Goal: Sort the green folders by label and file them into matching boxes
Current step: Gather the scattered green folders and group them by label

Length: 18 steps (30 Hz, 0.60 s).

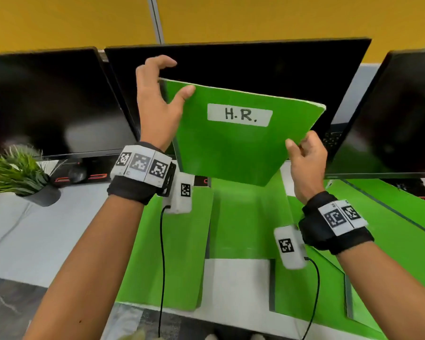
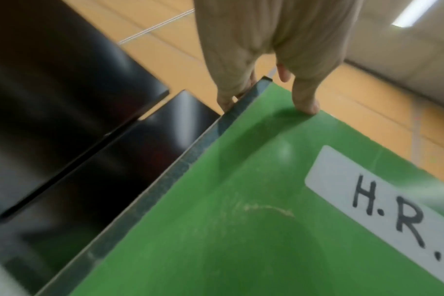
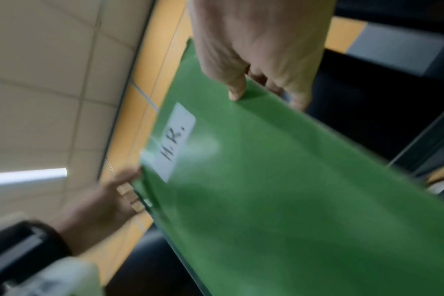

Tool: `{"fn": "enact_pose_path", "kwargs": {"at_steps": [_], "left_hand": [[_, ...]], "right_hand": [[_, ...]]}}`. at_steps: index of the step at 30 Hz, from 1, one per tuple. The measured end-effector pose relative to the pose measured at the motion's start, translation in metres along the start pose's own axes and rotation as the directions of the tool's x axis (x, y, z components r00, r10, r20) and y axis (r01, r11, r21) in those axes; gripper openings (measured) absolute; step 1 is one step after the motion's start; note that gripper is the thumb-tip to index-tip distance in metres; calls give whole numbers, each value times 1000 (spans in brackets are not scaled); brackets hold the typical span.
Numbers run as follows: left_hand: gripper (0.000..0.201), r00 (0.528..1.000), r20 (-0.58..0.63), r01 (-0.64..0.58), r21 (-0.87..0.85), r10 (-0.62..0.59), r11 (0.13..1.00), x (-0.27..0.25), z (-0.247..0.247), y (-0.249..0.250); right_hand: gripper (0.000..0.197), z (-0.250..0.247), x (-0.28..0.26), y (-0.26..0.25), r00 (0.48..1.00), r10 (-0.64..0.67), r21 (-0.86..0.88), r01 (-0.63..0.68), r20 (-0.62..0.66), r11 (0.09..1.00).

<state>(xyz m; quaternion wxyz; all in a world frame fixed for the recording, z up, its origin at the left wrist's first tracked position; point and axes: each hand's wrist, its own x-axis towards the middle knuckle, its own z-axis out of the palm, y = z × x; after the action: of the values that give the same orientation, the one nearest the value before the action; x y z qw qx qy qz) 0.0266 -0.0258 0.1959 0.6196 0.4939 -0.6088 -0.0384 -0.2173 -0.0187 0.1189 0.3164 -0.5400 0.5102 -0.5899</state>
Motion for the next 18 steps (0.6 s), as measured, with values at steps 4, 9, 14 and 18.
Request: {"fn": "enact_pose_path", "kwargs": {"at_steps": [4,9,14,18], "left_hand": [[75,878,156,470,-100,-453,877,-21,-20,-41],[47,738,163,598,291,-655,747,-65,-46,-89],[53,526,63,697,540,-848,472,-101,-75,-133],[60,395,-22,649,714,-918,262,-124,-90,-159]], "right_hand": [[37,31,-12,-6,999,44,110,-44,4,993],[19,72,-29,12,932,339,123,-354,126,927],[56,114,-72,56,700,646,-133,-640,305,756],[66,137,-97,70,573,738,-286,-685,358,670]]}}
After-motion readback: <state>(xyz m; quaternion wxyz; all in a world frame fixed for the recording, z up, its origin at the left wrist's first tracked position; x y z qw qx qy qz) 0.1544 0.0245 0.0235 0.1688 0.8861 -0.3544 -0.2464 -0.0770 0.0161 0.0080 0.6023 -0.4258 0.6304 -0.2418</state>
